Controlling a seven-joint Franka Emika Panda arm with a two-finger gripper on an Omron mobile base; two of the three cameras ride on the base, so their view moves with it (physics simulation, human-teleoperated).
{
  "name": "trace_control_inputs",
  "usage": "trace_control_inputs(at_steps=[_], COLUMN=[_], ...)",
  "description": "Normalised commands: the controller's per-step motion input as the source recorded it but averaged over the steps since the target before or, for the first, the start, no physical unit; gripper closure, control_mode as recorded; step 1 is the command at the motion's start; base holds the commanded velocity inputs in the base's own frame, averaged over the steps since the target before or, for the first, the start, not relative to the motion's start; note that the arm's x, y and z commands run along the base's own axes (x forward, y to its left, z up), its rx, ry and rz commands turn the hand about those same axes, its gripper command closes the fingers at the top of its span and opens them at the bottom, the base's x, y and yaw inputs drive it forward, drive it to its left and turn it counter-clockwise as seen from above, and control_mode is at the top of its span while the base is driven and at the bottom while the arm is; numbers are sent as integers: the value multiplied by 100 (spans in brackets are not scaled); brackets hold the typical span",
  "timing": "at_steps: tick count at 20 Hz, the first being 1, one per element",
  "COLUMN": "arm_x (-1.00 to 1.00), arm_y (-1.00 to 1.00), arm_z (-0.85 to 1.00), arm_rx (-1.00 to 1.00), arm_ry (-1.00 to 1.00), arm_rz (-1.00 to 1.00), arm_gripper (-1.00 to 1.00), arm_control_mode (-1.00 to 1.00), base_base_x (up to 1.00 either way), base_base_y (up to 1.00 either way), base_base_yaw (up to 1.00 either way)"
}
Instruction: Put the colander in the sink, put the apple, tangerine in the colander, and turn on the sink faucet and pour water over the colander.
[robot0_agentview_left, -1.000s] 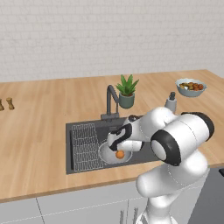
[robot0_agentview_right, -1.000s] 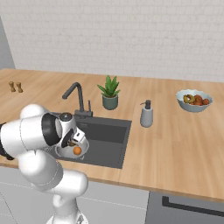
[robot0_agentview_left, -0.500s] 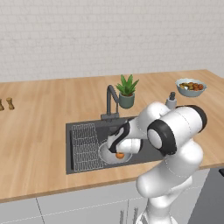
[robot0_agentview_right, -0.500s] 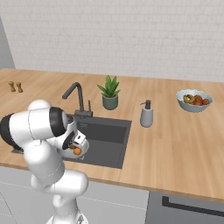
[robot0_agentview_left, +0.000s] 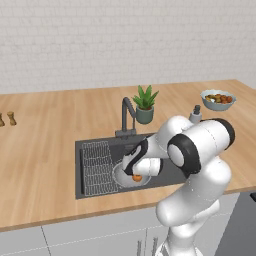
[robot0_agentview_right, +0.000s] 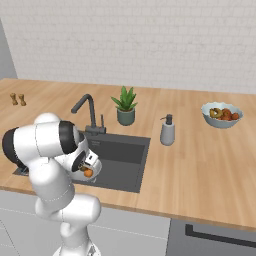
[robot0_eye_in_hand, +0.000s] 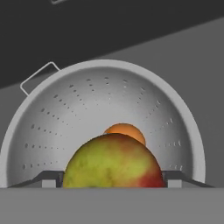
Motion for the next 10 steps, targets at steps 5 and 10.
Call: trace_control_inputs(at_steps=[5, 10], arm_x=[0, 0], arm_y=[-5, -17], arm_z=[0, 23], arm_rx=[0, 0], arm_ry=[0, -1], arm_rz=[0, 0], arm_gripper=[-100, -100], arm_control_mode=[-100, -100], base_base_x=[0, 0], base_base_y=[0, 0], base_base_yaw=[0, 0])
